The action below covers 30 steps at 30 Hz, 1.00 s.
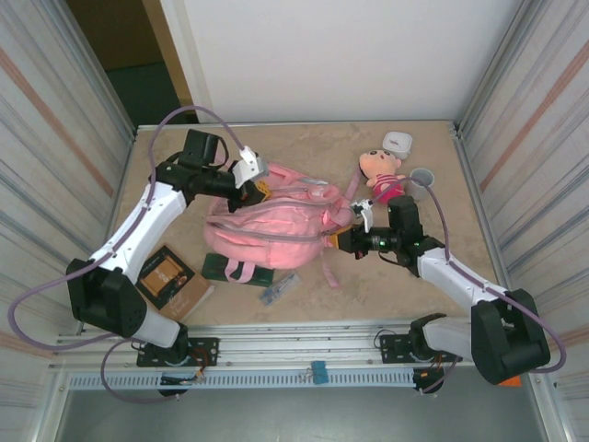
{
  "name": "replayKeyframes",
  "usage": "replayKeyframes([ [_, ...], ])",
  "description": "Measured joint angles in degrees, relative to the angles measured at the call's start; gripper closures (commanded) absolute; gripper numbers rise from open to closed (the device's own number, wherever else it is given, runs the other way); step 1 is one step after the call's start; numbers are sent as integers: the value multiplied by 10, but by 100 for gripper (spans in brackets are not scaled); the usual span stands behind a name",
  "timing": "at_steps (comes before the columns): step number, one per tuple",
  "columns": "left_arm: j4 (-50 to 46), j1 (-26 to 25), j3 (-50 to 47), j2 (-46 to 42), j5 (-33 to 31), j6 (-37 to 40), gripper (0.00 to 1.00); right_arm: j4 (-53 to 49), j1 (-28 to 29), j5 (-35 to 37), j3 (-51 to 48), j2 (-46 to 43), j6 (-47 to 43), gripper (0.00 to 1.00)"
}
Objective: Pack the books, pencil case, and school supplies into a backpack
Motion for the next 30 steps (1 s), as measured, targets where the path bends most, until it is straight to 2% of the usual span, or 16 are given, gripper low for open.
replayKeyframes([
  [10,54,-86,-33,-1,-122,-7,100,-36,14,34,11,-1,68,100],
  [14,76,-89,-54,-7,-132,-11,100,-77,12,48,27,-1,69,100],
  [21,97,-68,-79,-24,-120,-16,100,-98,-70,63,28,3,80,100],
  [25,99,-56,-90,-35,-107,-19,100,-100,-80,94,33,23,80,98],
  [26,99,-56,-92,-37,-106,-21,100,-101,-82,99,36,27,80,86],
  [28,99,-56,-96,-38,-105,-23,100,-103,-88,108,41,30,81,52],
  [29,99,-56,-96,-38,-106,-25,100,-107,-91,115,43,29,82,40],
  [30,100,-55,-97,-39,-107,-27,100,-112,-95,120,43,26,82,36],
])
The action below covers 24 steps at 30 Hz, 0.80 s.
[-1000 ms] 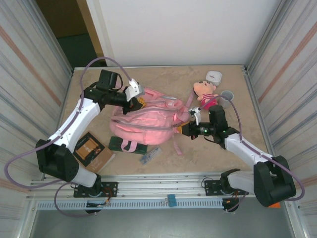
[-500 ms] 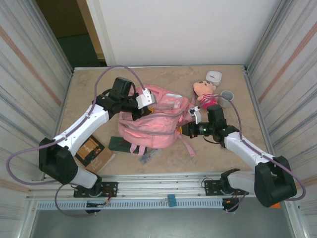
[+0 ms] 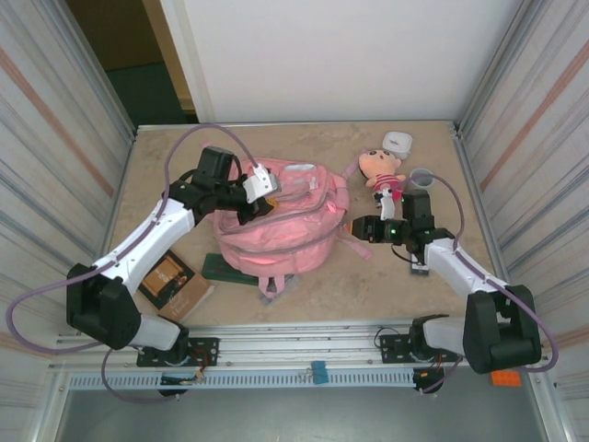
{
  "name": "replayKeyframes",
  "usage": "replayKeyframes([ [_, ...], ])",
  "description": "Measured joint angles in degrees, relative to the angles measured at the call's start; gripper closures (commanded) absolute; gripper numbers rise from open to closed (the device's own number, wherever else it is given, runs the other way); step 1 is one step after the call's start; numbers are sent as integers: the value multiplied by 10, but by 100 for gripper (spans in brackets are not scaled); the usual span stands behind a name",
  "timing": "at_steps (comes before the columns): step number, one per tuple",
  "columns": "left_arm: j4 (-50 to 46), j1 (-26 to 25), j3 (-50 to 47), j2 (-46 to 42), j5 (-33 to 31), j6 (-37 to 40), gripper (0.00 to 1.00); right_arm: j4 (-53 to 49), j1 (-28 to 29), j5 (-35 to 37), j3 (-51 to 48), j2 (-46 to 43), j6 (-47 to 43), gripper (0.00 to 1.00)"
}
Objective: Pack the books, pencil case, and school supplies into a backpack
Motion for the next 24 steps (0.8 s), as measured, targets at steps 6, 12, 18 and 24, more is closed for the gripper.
replayKeyframes([
  [6,11,7,-12,-10,5,-16,100,-23,-5,2,-11,-88,-4,34],
  [12,18,23,-12,-10,32,-26,100,27,11,-51,-79,-168,43,41],
  [18,23,40,-12,-10,64,-33,100,83,39,-65,-105,-126,90,34],
  [24,23,42,-12,-10,81,-37,100,164,44,-84,-97,-49,121,32],
])
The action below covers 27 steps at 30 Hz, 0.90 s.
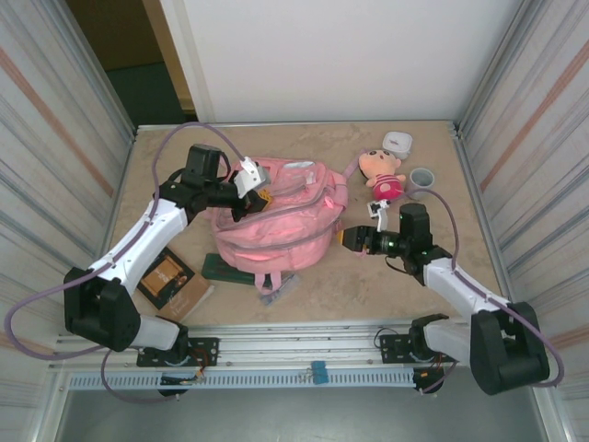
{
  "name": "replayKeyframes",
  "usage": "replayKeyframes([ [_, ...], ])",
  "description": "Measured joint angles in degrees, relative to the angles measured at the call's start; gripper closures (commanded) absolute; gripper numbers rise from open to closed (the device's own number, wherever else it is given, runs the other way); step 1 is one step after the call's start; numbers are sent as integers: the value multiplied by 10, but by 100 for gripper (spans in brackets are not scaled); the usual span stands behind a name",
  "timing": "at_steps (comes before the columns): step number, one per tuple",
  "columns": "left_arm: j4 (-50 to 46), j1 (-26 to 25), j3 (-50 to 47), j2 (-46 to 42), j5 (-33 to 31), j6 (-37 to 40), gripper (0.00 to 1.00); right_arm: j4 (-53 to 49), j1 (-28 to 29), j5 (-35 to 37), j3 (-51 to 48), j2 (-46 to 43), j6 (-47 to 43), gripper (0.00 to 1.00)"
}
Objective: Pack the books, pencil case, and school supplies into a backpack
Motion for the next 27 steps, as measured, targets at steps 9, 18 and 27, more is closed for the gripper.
replayKeyframes([
  [9,0,2,0,0,15,-5,100,59,4,-14,36,65,10,32],
  [18,0,6,0,0,26,-6,100,76,3,-50,62,100,8,42],
  [27,12,6,0,0,27,-12,100,66,3,-102,62,103,-5,65],
])
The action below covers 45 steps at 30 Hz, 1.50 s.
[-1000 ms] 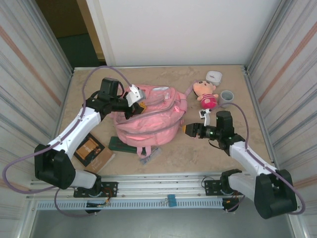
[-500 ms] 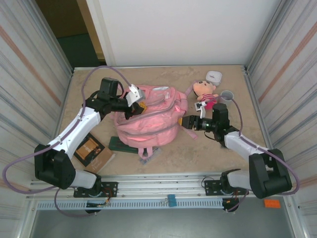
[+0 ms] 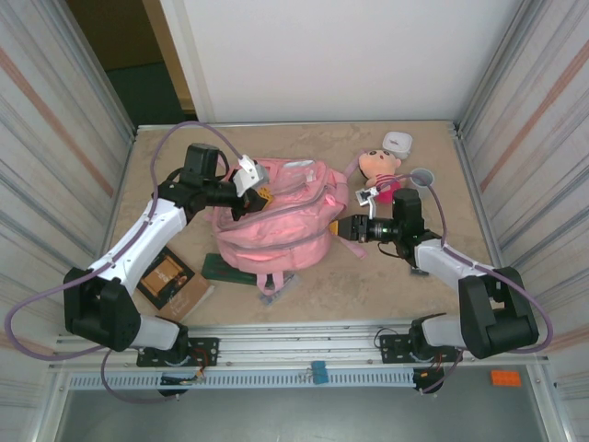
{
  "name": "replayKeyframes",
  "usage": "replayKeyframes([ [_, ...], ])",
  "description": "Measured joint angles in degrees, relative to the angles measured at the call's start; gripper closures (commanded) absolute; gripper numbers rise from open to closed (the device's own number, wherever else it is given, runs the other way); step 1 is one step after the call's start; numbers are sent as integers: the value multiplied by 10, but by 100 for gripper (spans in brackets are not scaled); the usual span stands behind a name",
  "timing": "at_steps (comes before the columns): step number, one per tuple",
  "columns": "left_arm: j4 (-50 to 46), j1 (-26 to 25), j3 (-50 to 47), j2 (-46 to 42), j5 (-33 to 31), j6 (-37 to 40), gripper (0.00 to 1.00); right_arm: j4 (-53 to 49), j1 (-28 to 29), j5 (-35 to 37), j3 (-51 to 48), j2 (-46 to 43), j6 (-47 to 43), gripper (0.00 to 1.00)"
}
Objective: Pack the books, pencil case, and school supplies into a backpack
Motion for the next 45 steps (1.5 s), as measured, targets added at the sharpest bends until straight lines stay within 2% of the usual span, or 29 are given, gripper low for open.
replayKeyframes([
  [4,5,0,0,0,0,-5,100,-9,0,-6,0,0,-2,70],
  [6,5,0,0,0,0,-9,100,-11,0,-5,0,0,-2,65],
  [7,5,0,0,0,0,-9,100,-14,0,-3,1,0,-2,65],
  [8,5,0,0,0,0,-9,100,-15,0,0,1,0,-3,69],
  [10,5,0,0,0,0,-11,100,-20,0,6,4,3,-7,82],
  [14,9,0,0,0,-8,-16,100,-27,-1,17,9,6,-5,93],
  [17,17,-10,-2,0,-42,-24,100,-55,0,32,16,3,-11,100],
  [29,50,-84,-3,5,-261,-72,100,-288,67,127,117,-65,-104,100],
  [37,52,-113,20,39,-330,-110,100,-379,113,175,166,-73,-123,100],
  [45,56,-142,51,75,-366,-161,100,-400,180,246,195,-78,-95,100],
])
